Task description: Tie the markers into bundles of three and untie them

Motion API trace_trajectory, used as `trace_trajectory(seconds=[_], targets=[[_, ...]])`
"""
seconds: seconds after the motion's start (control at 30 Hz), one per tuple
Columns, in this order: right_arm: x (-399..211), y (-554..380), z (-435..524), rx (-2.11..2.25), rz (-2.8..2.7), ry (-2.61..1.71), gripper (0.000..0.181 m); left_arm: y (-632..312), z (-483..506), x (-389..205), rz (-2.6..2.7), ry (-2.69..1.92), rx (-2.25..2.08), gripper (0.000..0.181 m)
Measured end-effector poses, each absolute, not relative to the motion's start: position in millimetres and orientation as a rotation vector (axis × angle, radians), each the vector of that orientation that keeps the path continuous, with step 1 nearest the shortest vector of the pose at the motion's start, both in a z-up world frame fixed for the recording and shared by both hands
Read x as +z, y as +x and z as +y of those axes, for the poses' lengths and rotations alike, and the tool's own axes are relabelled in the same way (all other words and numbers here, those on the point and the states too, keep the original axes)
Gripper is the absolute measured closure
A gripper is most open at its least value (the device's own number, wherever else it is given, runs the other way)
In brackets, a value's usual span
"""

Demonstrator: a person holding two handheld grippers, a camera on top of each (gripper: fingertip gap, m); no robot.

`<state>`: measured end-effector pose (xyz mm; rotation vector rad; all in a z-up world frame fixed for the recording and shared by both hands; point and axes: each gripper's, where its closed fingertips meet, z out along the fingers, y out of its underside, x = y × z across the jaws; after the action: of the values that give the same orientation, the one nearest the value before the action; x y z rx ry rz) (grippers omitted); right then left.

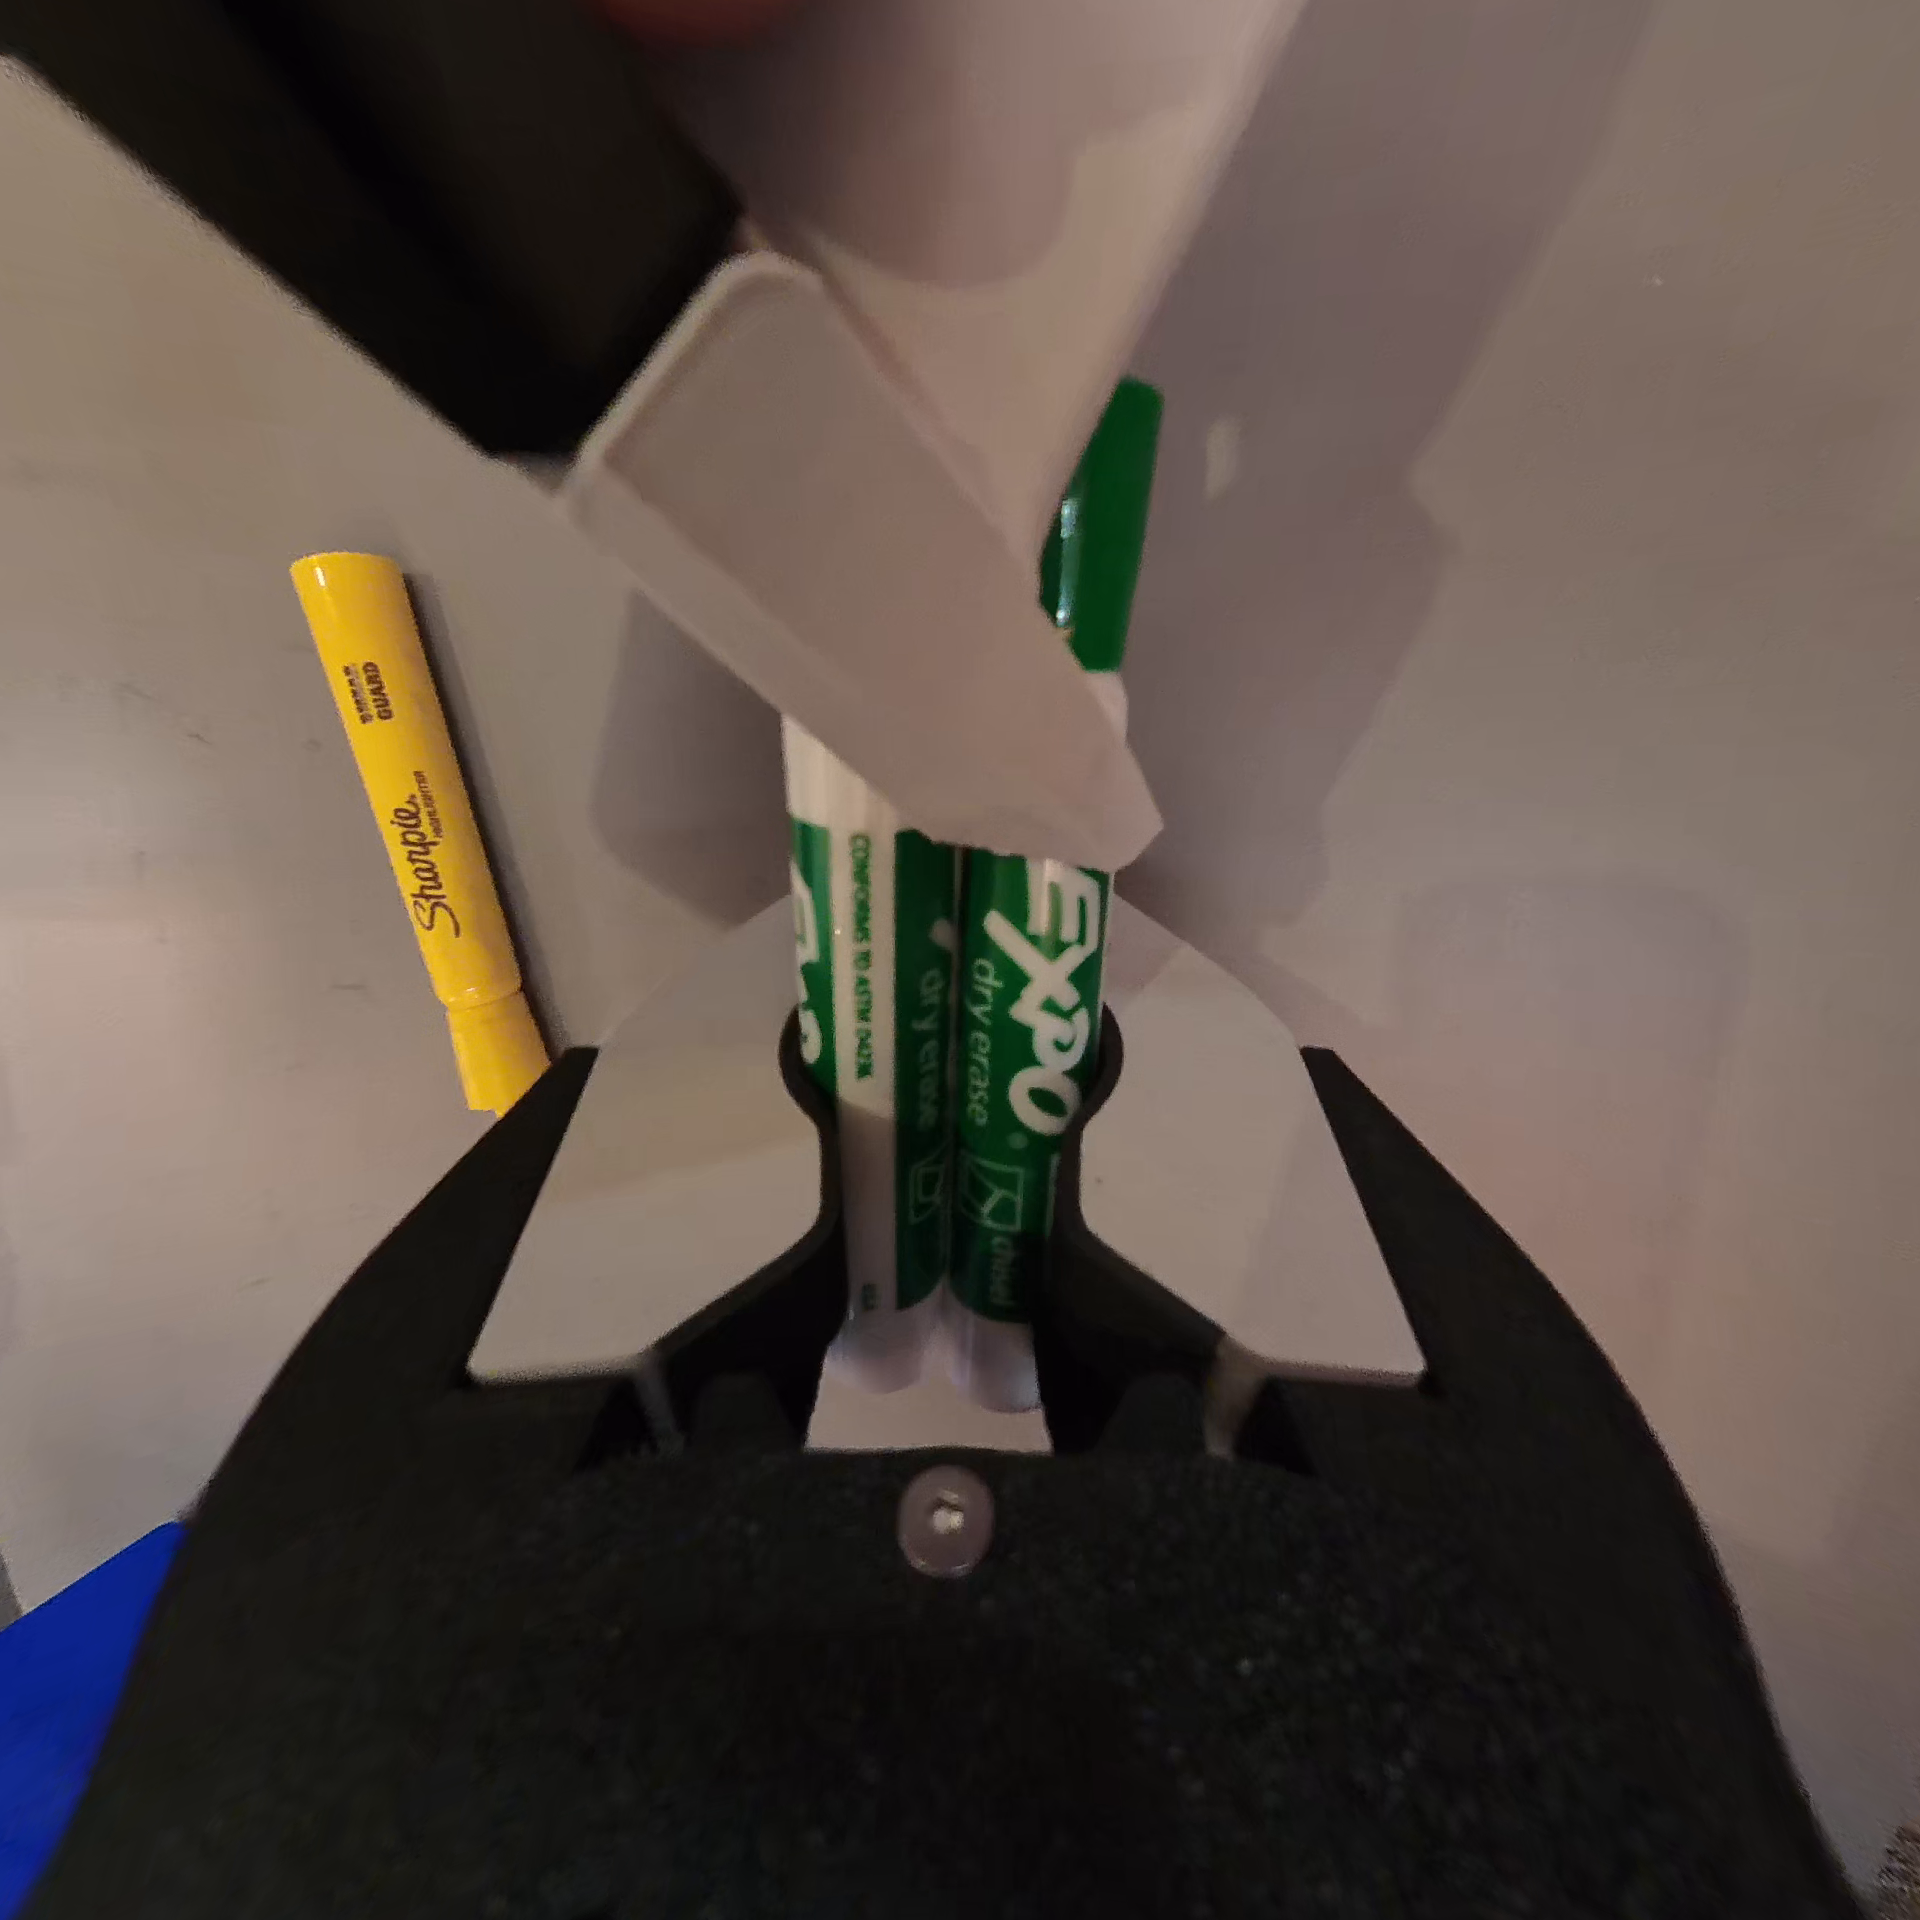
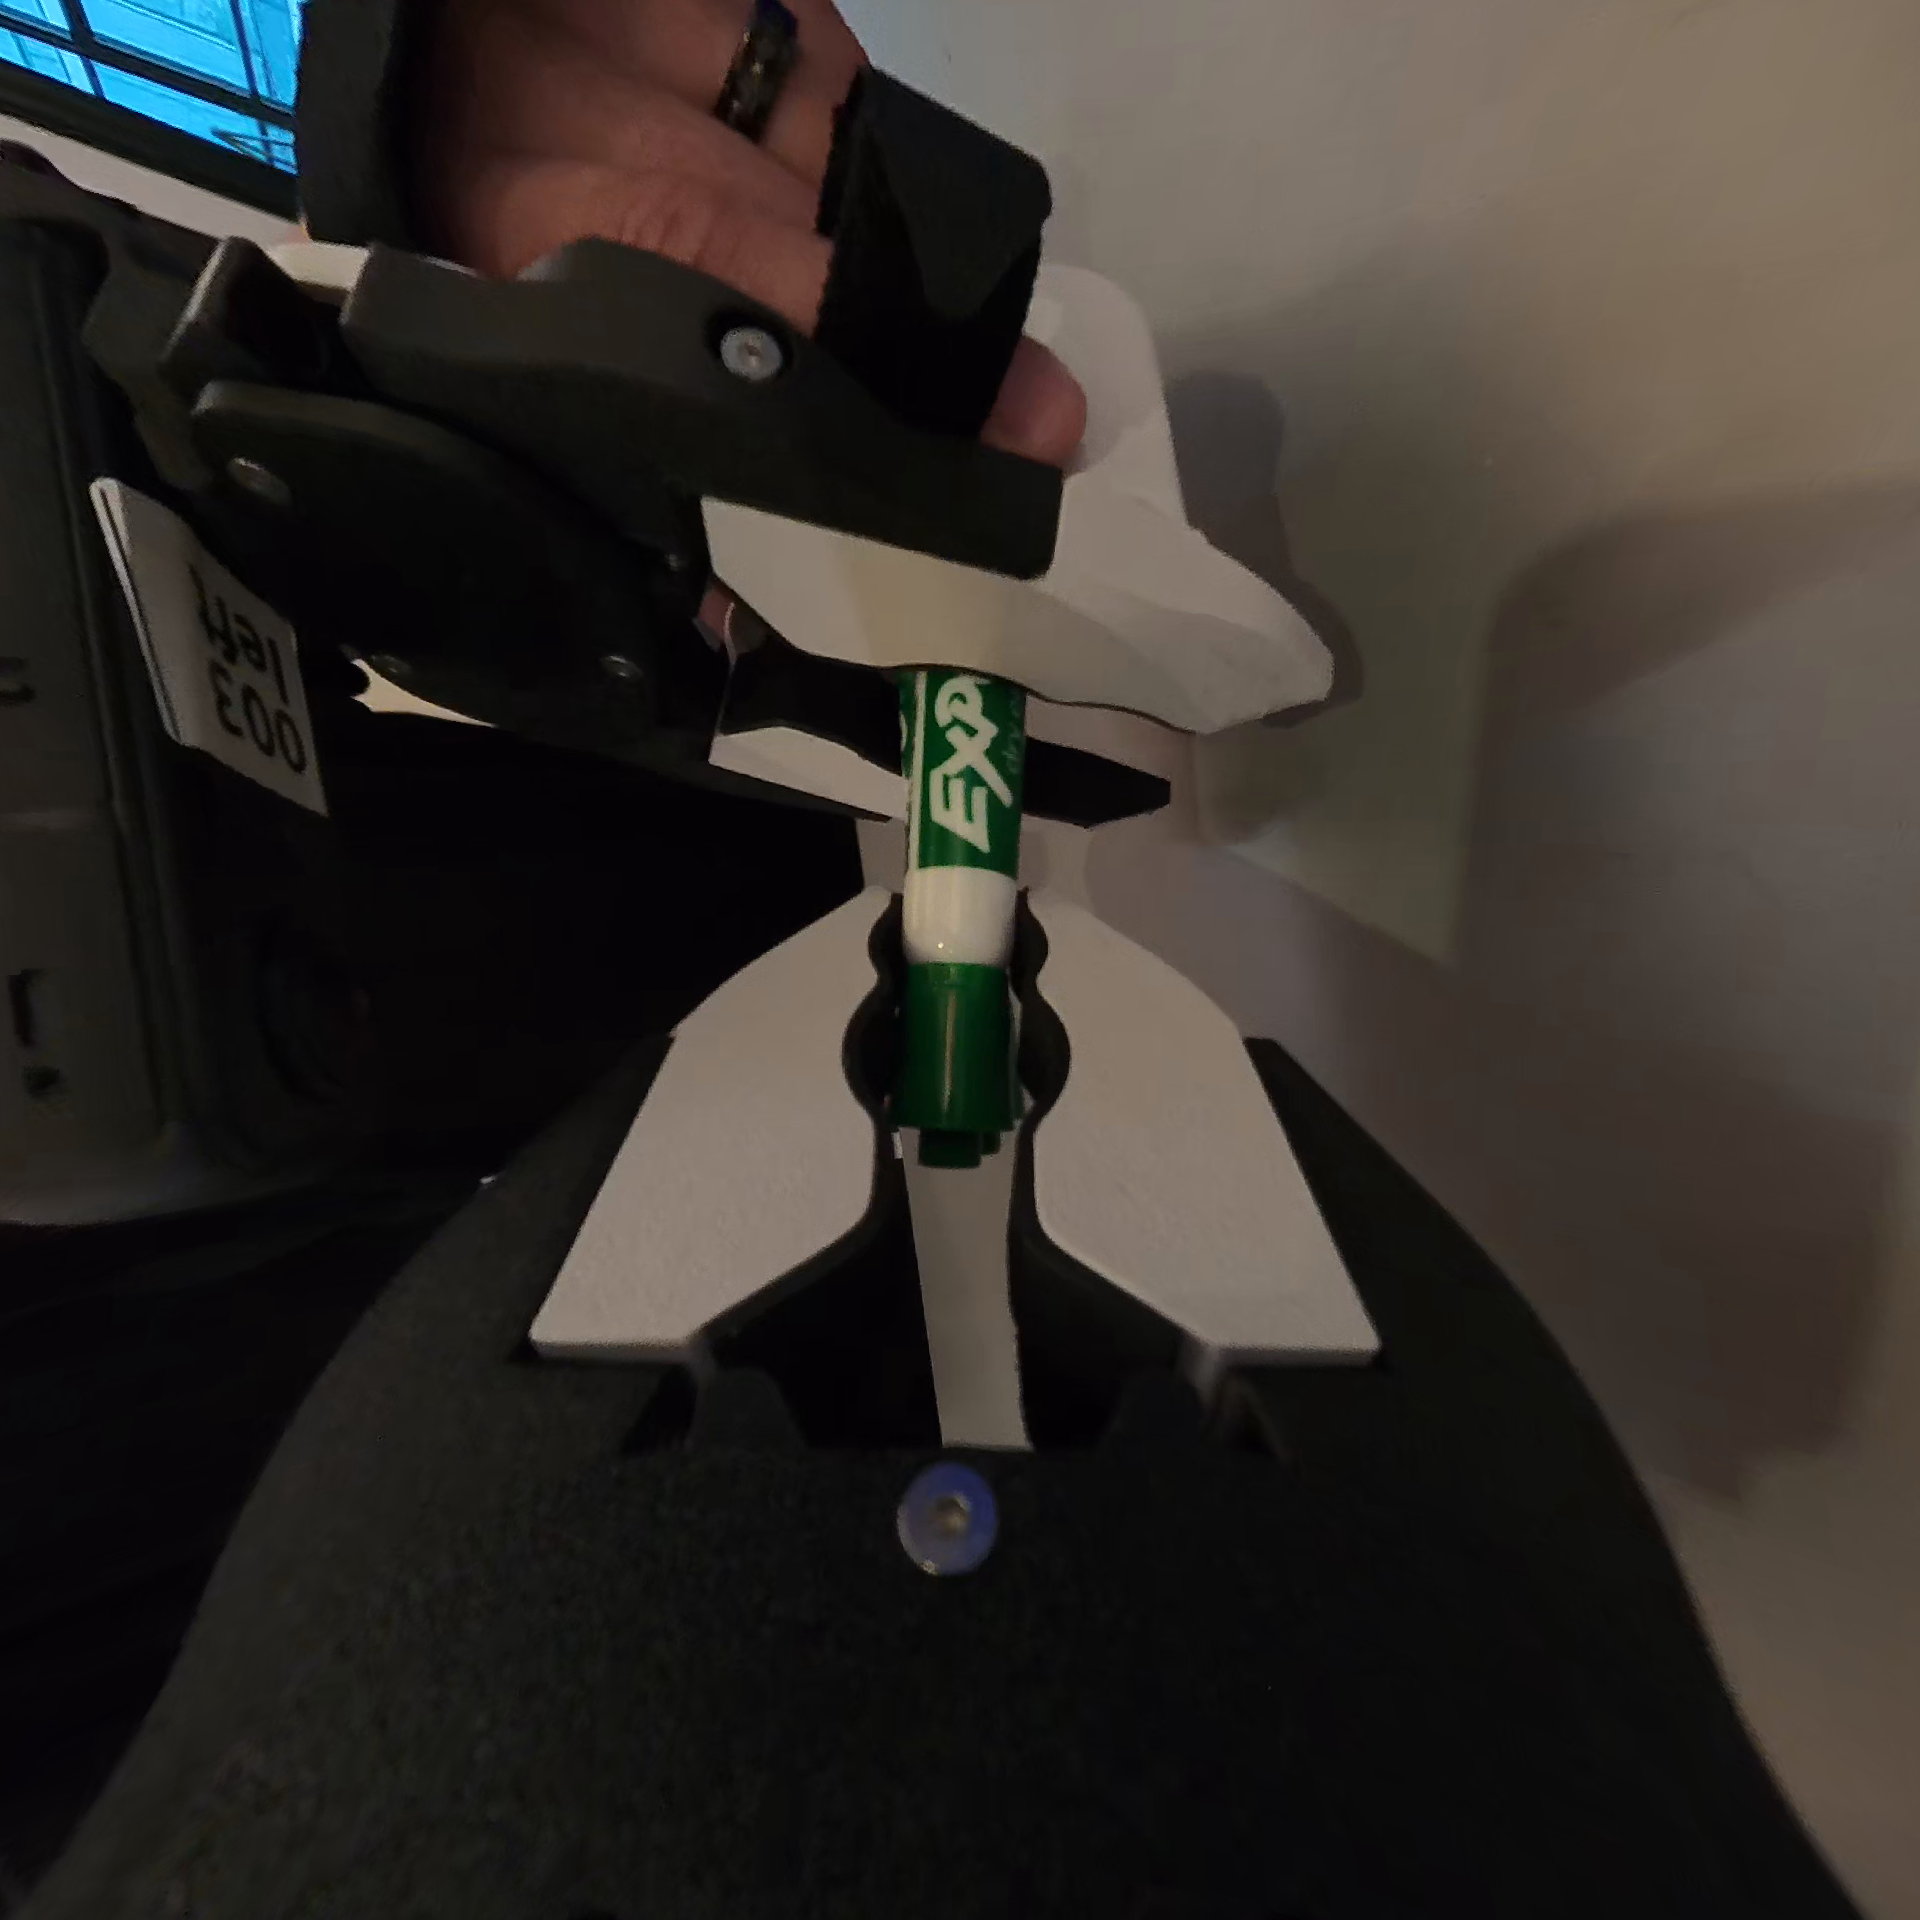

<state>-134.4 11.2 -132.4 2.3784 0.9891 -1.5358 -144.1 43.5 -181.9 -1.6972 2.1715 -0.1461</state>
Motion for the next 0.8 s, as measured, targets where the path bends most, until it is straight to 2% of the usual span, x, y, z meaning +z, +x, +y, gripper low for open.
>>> trace_trajectory(seconds=[0.8], targets=[[-132.1, -143.6, 9.4, -1.609, 0.928, 2.328, 0.161, -138.0, 36.9, -180.5, 2.233, -1.697, -0.121, 0.141]])
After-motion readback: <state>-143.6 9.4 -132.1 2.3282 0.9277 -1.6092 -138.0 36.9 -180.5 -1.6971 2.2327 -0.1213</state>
